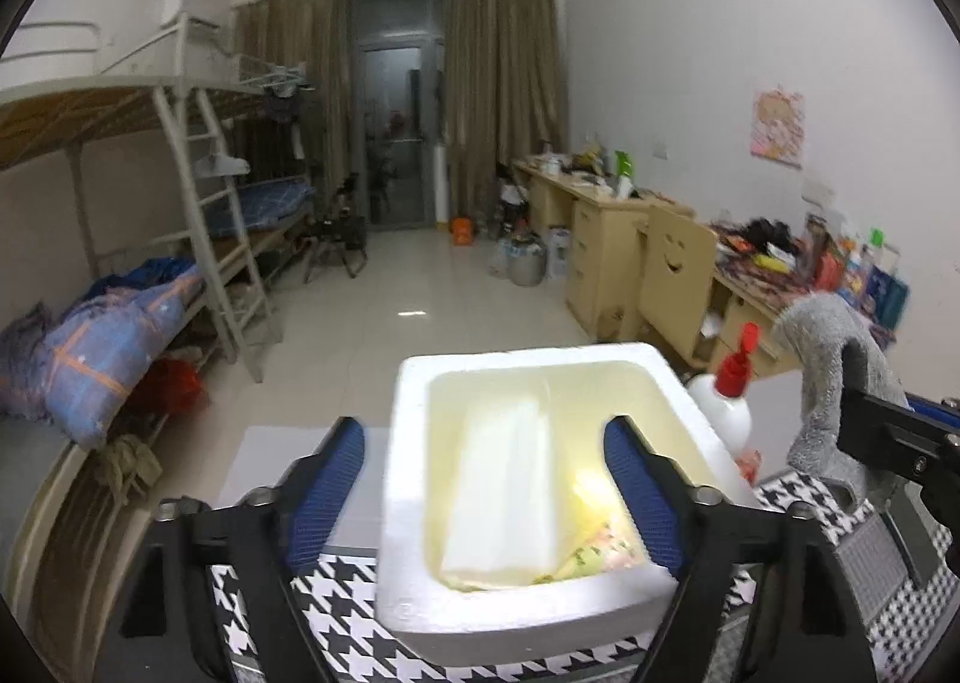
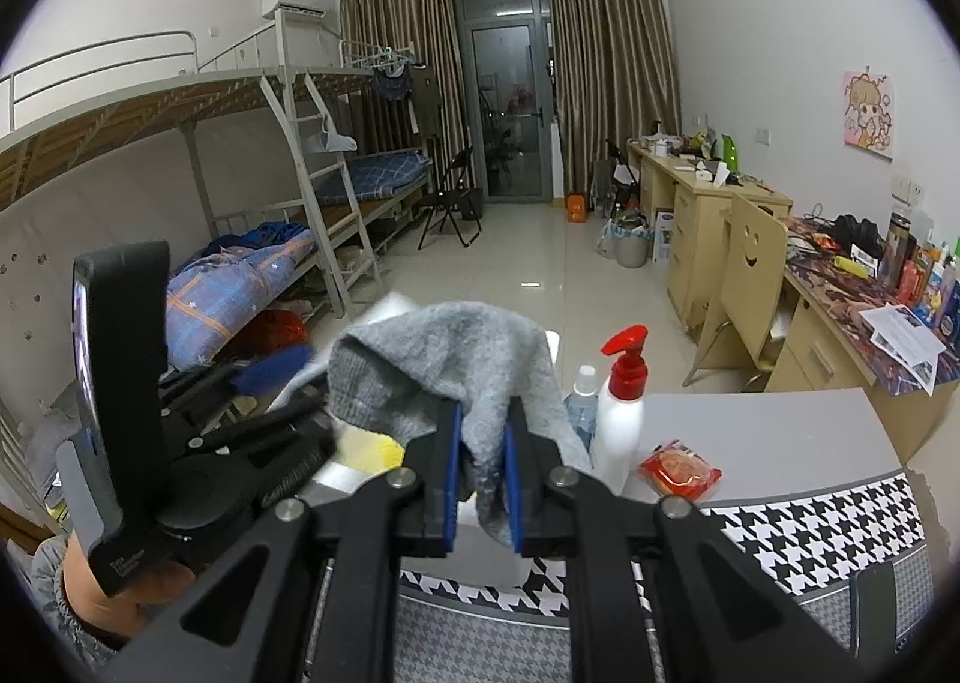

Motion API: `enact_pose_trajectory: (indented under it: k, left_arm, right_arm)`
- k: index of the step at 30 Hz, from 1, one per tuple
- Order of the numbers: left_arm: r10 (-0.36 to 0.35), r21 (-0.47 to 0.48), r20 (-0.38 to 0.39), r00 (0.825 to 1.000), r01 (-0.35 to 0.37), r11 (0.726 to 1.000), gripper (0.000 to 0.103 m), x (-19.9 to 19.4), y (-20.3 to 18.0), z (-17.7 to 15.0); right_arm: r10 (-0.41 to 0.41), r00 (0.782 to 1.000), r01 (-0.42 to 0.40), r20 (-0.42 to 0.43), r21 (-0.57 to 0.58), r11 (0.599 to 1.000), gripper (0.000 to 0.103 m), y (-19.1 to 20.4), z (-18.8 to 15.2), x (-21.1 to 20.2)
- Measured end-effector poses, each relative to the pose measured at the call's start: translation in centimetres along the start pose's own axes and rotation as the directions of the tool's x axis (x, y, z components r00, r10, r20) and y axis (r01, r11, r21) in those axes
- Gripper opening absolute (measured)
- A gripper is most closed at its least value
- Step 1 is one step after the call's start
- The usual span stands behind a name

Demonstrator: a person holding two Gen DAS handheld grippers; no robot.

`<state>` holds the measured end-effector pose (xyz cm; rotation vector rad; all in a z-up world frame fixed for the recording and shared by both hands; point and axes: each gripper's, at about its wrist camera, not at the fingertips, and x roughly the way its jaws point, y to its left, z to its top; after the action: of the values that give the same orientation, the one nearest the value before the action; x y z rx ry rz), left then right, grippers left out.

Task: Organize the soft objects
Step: 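Lower the white tissue into the foam box and open the left gripper, then lower the grey sock into the foam box and open the right gripper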

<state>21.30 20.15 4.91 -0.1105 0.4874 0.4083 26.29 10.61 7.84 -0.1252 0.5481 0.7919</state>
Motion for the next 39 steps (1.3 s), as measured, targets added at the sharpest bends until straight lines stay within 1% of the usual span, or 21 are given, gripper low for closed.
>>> enact_pose_trajectory:
  k: [2, 3, 6, 7, 8, 10, 12, 14, 19, 24, 27, 31, 33, 34, 35, 37, 39]
  left_arm:
    - [-0.012, -0.009, 0.0, 1.0, 0.012, 1.0, 0.084, -0.2, 0.2, 0.0]
    - [-0.006, -0.012, 0.004, 1.0, 0.006, 1.0, 0.085, -0.3, 0.4, 0.0]
    - [0.014, -0.008, 0.033, 0.999, -0.014, 1.0, 0.096, -1.1, 0.6, 0.2]
    - [0.021, -0.011, 0.044, 0.999, -0.021, 1.0, 0.101, -1.3, 0.8, 0.3]
    - [0.028, -0.012, 0.056, 0.998, -0.027, 1.0, 0.102, -1.6, 0.9, 0.3]
    - [0.039, 0.0, 0.06, 0.997, -0.039, 0.999, 0.102, -2.0, 1.1, 0.3]
    - [0.069, 0.003, 0.057, 0.996, -0.069, 0.998, 0.102, -2.1, 1.3, 0.3]
    - [0.079, 0.003, 0.065, 0.995, -0.079, 0.997, 0.102, -2.4, 1.5, 0.2]
    - [0.111, 0.0, 0.069, 0.991, -0.112, 0.994, 0.102, -2.8, 2.6, -0.1]
    - [0.122, -0.013, 0.059, 0.991, -0.121, 0.993, 0.102, -2.7, 3.3, -0.6]
    - [0.119, -0.013, 0.053, 0.992, -0.118, 0.993, 0.102, -2.7, 3.5, -0.7]
    - [0.107, -0.029, 0.055, 0.993, -0.106, 0.994, 0.102, -2.9, 3.9, -0.9]
    - [0.098, -0.04, 0.049, 0.994, -0.096, 0.995, 0.102, -2.8, 4.0, -1.0]
    - [0.098, -0.035, 0.048, 0.994, -0.096, 0.995, 0.102, -2.8, 3.9, -1.0]
    - [0.099, -0.029, 0.051, 0.994, -0.098, 0.995, 0.102, -2.8, 3.9, -1.1]
    - [0.096, -0.024, 0.049, 0.994, -0.095, 0.995, 0.102, -2.7, 3.7, -1.1]
    - [0.095, -0.017, 0.05, 0.994, -0.094, 0.995, 0.102, -2.7, 3.5, -1.1]
  right_arm:
    - [-0.003, 1.0, 0.003, -0.004, 0.001, 1.0, 0.016, 0.1, 0.1, 0.4]
    - [-0.004, 1.0, 0.004, -0.006, 0.001, 1.0, 0.016, 0.2, 0.1, 0.5]
    - [0.0, 1.0, 0.0, -0.018, -0.002, 1.0, 0.016, 0.4, 0.4, 1.2]
    - [0.001, 1.0, -0.001, -0.023, -0.002, 1.0, 0.016, 0.5, 0.4, 1.4]
    - [0.003, 1.0, -0.003, -0.028, 0.001, 1.0, 0.016, 0.7, 0.5, 1.7]
    - [0.004, 0.999, -0.004, -0.035, 0.003, 1.0, 0.016, 0.8, 0.7, 2.2]
    - [0.008, 0.999, -0.007, -0.042, 0.005, 1.0, 0.016, 1.0, 0.9, 2.7]
    - [0.012, 0.998, -0.012, -0.061, 0.007, 1.0, 0.016, 0.9, 0.9, 3.3]
    - [0.0, 0.997, 0.0, -0.076, 0.003, 1.0, 0.016, 1.2, 1.4, 4.6]
    - [0.027, 0.992, -0.024, -0.125, 0.03, 0.999, 0.016, 1.5, 1.7, 6.3]
    - [0.03, 0.988, -0.026, -0.152, 0.029, 0.999, 0.017, 1.9, 1.5, 7.3]
    - [0.02, 0.985, -0.016, -0.172, 0.027, 1.0, 0.024, 2.1, 1.4, 8.5]
    - [0.023, 0.983, -0.017, -0.18, 0.034, 0.999, 0.031, 1.9, 1.3, 8.8]
    - [0.018, 0.983, -0.012, -0.184, 0.037, 0.999, 0.04, 1.9, 1.3, 9.0]
    - [0.015, 0.982, -0.008, -0.187, 0.041, 0.999, 0.045, 1.8, 1.3, 9.1]
    - [0.014, 0.981, -0.005, -0.192, 0.048, 0.999, 0.047, 1.8, 1.3, 9.0]
    - [0.015, 0.981, -0.006, -0.192, 0.045, 0.999, 0.054, 1.7, 1.3, 8.8]
